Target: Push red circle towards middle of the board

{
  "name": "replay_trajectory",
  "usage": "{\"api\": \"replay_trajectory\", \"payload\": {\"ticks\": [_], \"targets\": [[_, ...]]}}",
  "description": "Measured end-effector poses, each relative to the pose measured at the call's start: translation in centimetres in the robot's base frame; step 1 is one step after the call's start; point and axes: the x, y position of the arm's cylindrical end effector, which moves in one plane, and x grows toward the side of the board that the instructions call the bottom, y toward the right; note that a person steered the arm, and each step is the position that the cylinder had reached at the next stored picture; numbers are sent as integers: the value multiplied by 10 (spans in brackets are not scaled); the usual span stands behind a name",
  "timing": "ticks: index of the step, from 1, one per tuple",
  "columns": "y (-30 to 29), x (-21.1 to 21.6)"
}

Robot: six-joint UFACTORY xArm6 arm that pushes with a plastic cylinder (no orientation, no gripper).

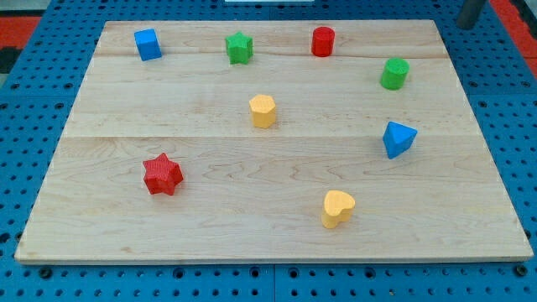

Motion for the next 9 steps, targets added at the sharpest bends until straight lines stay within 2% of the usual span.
{"api": "replay_trajectory", "payload": {"ticks": [9], "targets": [[10,7]]}}
